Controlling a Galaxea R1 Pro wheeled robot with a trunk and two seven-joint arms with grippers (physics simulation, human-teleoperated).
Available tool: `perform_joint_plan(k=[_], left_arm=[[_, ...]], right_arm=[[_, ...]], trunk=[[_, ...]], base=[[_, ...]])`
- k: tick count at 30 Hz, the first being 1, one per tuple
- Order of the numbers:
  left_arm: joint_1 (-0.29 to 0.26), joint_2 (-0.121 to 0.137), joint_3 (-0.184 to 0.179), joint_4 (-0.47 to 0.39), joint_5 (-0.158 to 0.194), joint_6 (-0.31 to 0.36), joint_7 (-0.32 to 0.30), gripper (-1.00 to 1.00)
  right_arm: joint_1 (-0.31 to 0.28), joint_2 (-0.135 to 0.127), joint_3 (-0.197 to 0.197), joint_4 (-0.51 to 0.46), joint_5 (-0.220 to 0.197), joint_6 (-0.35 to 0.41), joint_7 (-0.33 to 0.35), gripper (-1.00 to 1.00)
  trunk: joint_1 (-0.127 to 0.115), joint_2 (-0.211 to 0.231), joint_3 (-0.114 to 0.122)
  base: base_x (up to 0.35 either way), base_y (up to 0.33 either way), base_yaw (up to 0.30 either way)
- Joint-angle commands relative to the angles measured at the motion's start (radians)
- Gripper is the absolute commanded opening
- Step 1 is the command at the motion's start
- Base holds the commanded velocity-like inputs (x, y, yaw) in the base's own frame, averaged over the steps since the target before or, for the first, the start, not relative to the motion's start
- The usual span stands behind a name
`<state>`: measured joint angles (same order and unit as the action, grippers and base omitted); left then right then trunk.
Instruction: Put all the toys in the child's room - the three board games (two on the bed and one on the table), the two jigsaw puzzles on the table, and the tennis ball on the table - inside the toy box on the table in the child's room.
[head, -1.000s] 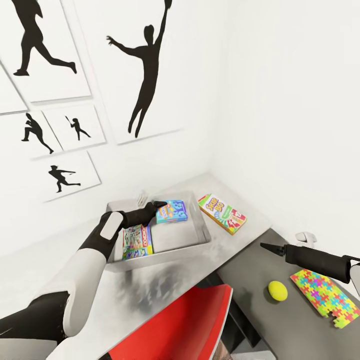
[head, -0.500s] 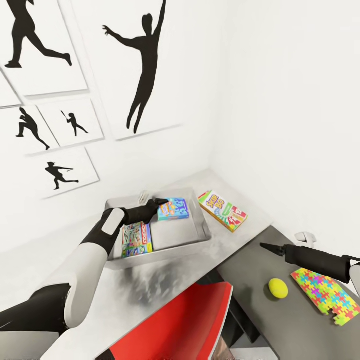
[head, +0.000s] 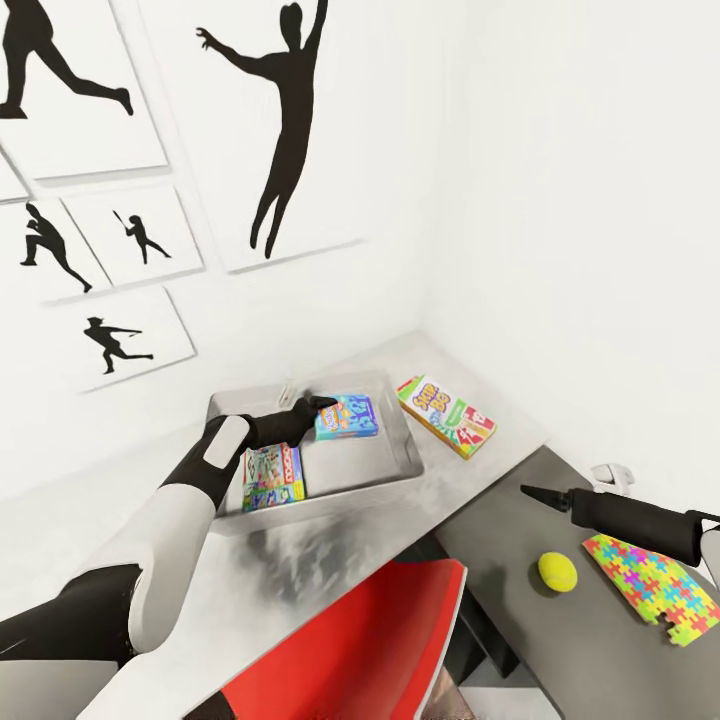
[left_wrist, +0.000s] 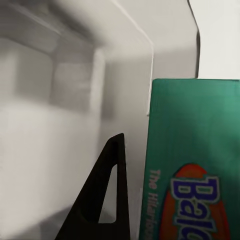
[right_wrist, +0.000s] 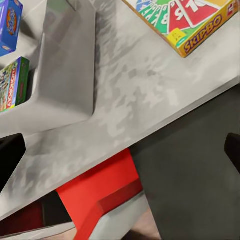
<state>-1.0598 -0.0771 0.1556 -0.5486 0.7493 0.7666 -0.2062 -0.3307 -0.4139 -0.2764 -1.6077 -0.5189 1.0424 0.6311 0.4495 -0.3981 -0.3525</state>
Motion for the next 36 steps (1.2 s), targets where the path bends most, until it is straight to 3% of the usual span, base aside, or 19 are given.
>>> perform_joint_plan(k=[1, 7, 10, 11, 14, 21, 36], left_arm=[[-0.001, -0.001, 0.008, 0.000, -0.002, 0.008, -0.003, -1.00], [-0.002, 0.000, 0.008, 0.002, -0.003, 0.008, -0.002, -1.00], [-0.002, 0.000, 0.008, 0.003, -0.003, 0.008, -0.001, -1.00], [-0.002, 0.000, 0.008, 0.003, -0.003, 0.008, -0.001, -1.00], [-0.002, 0.000, 0.008, 0.003, -0.003, 0.008, -0.001, -1.00], [-0.002, 0.000, 0.008, 0.004, -0.004, 0.008, 0.000, -1.00], [-0.003, 0.004, 0.008, 0.007, -0.004, 0.009, 0.002, -1.00]], right_arm=[[-0.001, 0.000, -0.002, -0.001, 0.005, 0.005, 0.008, 1.00], [0.003, -0.011, -0.012, -0.003, 0.005, 0.005, 0.041, 1.00], [0.008, -0.043, -0.035, -0.004, 0.005, 0.005, 0.125, 1.00], [0.008, -0.043, -0.035, -0.004, 0.005, 0.005, 0.125, 1.00], [0.014, -0.074, -0.064, -0.004, 0.006, 0.005, 0.242, 1.00], [0.028, -0.097, -0.106, -0.003, 0.009, 0.005, 0.369, 1.00], [0.035, -0.101, -0.129, -0.003, 0.011, 0.005, 0.424, 1.00]], trunk=[[0.000, -0.002, -0.003], [0.000, -0.002, -0.013], [0.000, -0.002, -0.018], [0.000, -0.002, -0.019], [0.000, -0.002, -0.024], [0.000, -0.002, -0.036], [0.000, -0.002, -0.060]], base=[[0.000, 0.000, 0.000], [0.000, 0.000, 0.000], [0.000, 0.000, 0.000], [0.000, 0.000, 0.000], [0.000, 0.000, 0.000], [0.000, 0.000, 0.000], [0.000, 0.000, 0.000]])
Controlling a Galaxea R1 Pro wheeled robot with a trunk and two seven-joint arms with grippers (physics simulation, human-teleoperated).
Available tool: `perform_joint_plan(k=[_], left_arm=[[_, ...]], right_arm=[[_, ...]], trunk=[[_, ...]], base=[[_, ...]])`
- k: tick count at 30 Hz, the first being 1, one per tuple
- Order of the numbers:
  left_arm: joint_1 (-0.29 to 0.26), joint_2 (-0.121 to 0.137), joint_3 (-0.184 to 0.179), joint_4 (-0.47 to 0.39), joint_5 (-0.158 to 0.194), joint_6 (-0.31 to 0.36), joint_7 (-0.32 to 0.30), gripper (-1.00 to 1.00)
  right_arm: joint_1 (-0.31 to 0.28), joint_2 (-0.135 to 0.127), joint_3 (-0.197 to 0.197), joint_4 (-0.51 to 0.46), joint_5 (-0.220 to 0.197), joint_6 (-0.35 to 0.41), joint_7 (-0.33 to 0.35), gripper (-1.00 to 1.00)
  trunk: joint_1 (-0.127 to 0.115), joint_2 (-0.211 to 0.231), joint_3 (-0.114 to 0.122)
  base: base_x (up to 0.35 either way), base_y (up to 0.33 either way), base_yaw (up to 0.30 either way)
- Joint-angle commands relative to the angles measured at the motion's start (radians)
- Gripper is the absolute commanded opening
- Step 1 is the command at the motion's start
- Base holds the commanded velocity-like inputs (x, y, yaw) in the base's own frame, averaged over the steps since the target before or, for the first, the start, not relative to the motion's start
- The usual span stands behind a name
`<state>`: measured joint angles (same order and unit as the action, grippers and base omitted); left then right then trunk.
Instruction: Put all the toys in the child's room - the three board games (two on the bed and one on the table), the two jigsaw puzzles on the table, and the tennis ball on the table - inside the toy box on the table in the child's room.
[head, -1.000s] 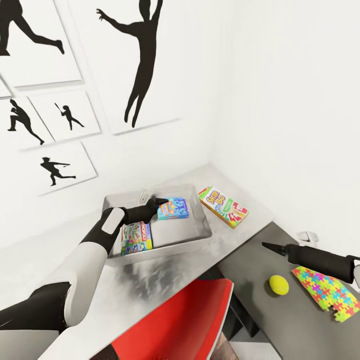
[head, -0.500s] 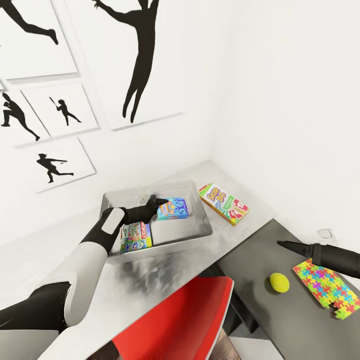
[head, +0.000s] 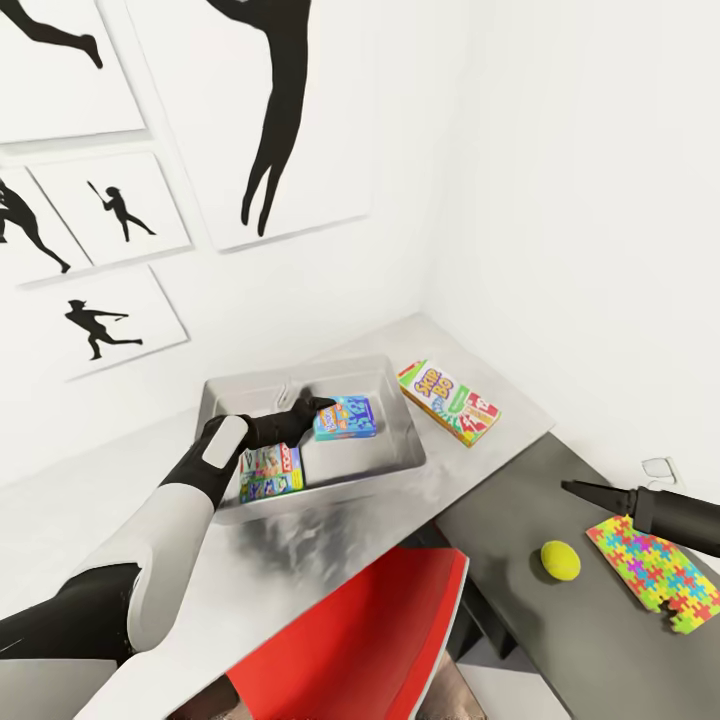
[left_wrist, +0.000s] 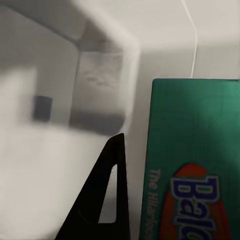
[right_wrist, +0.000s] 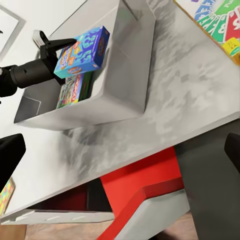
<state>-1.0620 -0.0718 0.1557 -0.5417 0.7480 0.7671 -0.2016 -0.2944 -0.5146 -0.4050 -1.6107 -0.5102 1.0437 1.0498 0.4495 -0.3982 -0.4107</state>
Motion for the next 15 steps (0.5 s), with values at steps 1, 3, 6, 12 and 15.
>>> perform_joint_plan(k=[1, 3, 6, 12, 15], left_arm=[[-0.002, -0.001, 0.008, 0.000, -0.002, 0.008, -0.003, -1.00], [-0.005, -0.001, 0.008, 0.000, -0.002, 0.008, -0.003, -1.00], [-0.013, 0.000, 0.008, 0.000, -0.002, 0.008, -0.003, -1.00], [-0.029, 0.000, 0.008, -0.001, -0.002, 0.008, -0.002, -1.00], [-0.036, 0.001, 0.008, 0.000, -0.002, 0.008, -0.002, -1.00]], right_arm=[[-0.001, 0.000, -0.001, 0.000, 0.003, 0.003, 0.006, 1.00], [-0.001, -0.001, -0.002, 0.000, 0.003, 0.003, 0.007, 1.00], [0.000, -0.001, -0.002, 0.000, 0.003, 0.003, 0.008, 1.00], [0.000, -0.001, -0.003, 0.000, 0.003, 0.003, 0.010, 1.00], [0.000, -0.002, -0.003, 0.000, 0.003, 0.003, 0.010, 1.00]], trunk=[[0.000, -0.002, -0.003], [0.000, -0.002, -0.006], [0.000, -0.002, -0.011], [0.000, -0.002, -0.021], [0.000, -0.002, -0.026]], base=[[0.000, 0.000, 0.000], [0.000, 0.000, 0.000], [0.000, 0.000, 0.000], [0.000, 0.000, 0.000], [0.000, 0.000, 0.000]])
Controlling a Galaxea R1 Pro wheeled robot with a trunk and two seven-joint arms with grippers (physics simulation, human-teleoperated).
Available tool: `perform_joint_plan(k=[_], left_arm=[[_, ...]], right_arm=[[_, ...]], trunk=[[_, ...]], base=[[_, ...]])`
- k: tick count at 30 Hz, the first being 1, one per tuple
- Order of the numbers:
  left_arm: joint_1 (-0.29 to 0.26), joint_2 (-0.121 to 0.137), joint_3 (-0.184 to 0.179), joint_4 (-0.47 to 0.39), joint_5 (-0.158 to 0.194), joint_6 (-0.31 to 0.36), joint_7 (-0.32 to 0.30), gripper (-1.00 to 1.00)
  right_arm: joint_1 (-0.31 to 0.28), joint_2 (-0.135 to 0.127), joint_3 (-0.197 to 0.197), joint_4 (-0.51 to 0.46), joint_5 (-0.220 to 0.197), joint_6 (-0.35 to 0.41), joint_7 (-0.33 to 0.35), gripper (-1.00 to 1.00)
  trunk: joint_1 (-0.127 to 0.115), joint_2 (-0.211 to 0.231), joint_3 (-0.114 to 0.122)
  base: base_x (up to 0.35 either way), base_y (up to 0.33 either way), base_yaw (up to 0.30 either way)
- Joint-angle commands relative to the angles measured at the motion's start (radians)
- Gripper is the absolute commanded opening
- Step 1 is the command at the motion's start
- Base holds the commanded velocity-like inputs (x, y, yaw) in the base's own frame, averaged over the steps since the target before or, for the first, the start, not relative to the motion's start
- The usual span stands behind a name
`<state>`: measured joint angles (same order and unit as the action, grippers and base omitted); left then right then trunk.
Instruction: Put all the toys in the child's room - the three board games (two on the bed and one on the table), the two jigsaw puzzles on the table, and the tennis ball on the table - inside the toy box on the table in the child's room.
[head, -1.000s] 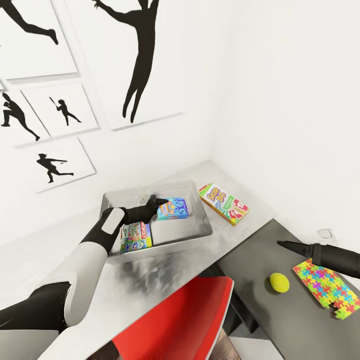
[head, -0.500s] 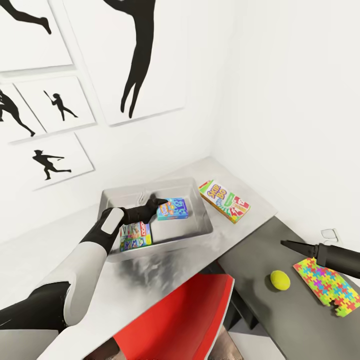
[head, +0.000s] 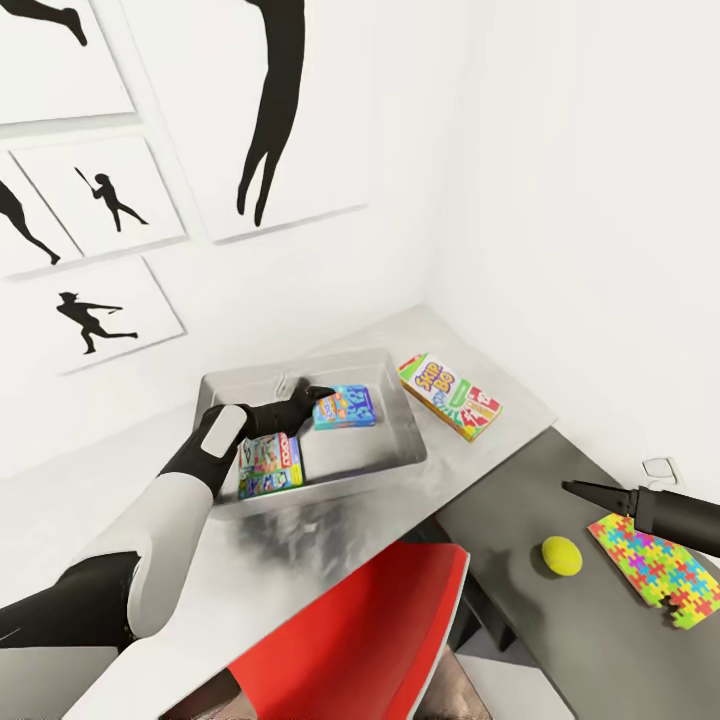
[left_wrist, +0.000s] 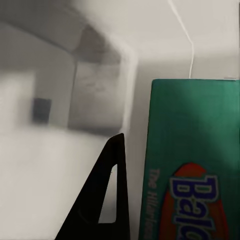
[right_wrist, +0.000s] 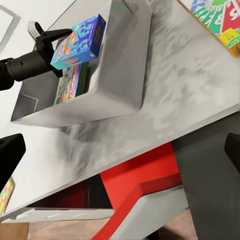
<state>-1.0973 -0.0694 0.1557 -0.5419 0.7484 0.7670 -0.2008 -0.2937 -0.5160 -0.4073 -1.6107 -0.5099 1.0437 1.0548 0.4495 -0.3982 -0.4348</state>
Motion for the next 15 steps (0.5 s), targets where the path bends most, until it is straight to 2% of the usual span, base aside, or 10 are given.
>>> perform_joint_plan(k=[1, 15], left_arm=[[-0.005, -0.001, 0.008, 0.000, -0.003, 0.008, -0.002, -1.00], [-0.054, 0.002, 0.008, 0.009, -0.005, 0.023, 0.001, -1.00]], right_arm=[[-0.001, -0.001, -0.001, 0.000, 0.002, 0.003, 0.005, 1.00], [-0.001, -0.005, -0.002, 0.000, 0.004, 0.003, 0.005, 1.00]], trunk=[[0.000, -0.002, -0.003], [0.000, -0.002, -0.026]], base=[[0.000, 0.000, 0.000], [0.000, 0.000, 0.000]])
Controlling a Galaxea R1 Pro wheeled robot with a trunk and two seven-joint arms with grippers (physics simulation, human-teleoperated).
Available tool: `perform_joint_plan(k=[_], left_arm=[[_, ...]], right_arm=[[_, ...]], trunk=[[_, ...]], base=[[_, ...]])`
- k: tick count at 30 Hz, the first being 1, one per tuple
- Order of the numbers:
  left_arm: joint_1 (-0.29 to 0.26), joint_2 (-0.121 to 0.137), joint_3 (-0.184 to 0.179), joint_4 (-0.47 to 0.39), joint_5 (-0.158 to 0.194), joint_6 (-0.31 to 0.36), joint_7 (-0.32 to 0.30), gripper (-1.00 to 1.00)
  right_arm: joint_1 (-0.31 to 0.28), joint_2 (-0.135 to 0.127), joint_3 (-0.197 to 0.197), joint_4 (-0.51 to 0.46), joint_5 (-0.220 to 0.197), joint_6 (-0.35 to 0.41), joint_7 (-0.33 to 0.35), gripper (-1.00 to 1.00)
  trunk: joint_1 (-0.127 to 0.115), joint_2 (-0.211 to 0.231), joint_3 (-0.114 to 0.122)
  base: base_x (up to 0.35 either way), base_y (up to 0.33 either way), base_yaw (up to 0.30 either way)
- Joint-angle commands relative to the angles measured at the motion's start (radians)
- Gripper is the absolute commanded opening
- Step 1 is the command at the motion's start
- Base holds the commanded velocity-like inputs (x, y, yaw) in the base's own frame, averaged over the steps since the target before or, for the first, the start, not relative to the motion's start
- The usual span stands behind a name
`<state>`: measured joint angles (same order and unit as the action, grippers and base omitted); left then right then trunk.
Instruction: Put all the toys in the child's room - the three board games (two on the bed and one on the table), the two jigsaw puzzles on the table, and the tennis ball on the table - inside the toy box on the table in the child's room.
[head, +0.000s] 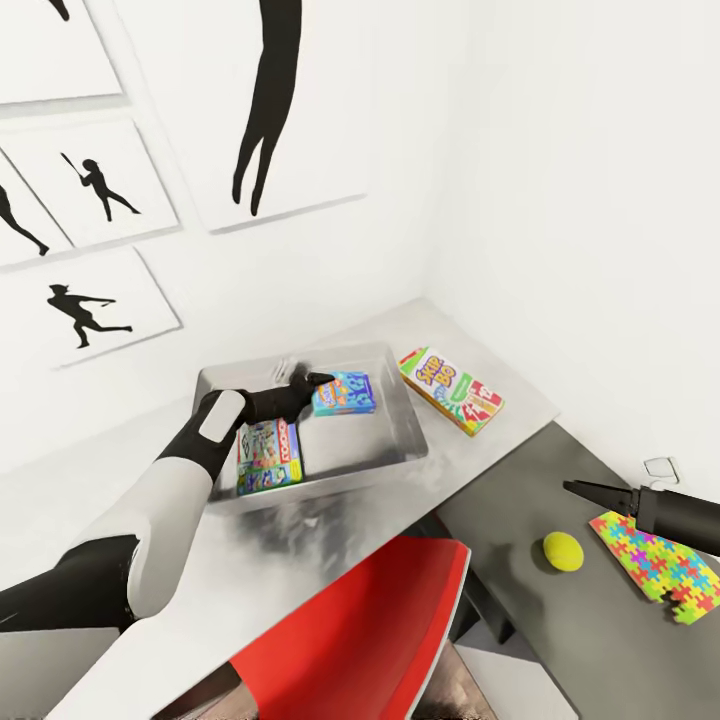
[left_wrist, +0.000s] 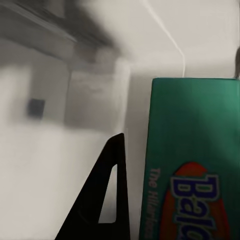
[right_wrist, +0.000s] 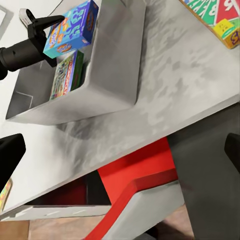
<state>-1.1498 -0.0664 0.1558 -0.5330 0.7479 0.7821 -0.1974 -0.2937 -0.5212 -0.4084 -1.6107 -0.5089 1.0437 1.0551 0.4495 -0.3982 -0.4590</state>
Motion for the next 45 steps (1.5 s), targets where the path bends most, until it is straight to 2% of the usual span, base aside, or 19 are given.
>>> perform_joint_plan(k=[1, 11, 45], left_arm=[[-0.005, -0.001, 0.008, 0.002, -0.004, 0.009, -0.002, -1.00], [-0.020, -0.001, 0.008, 0.008, -0.004, 0.014, -0.002, -1.00], [-0.020, -0.001, 0.010, 0.019, -0.003, 0.016, -0.003, -1.00]], right_arm=[[-0.001, 0.000, 0.000, 0.000, 0.003, 0.003, 0.005, 1.00], [-0.001, 0.000, 0.000, 0.000, 0.002, 0.003, 0.005, 1.00], [-0.001, -0.004, -0.001, 0.001, 0.001, 0.003, 0.009, 1.00]], trunk=[[0.000, -0.002, -0.003], [0.000, -0.002, -0.019], [0.000, -0.002, -0.074]], base=[[0.000, 0.000, 0.000], [0.000, 0.000, 0.000], [0.000, 0.000, 0.000]])
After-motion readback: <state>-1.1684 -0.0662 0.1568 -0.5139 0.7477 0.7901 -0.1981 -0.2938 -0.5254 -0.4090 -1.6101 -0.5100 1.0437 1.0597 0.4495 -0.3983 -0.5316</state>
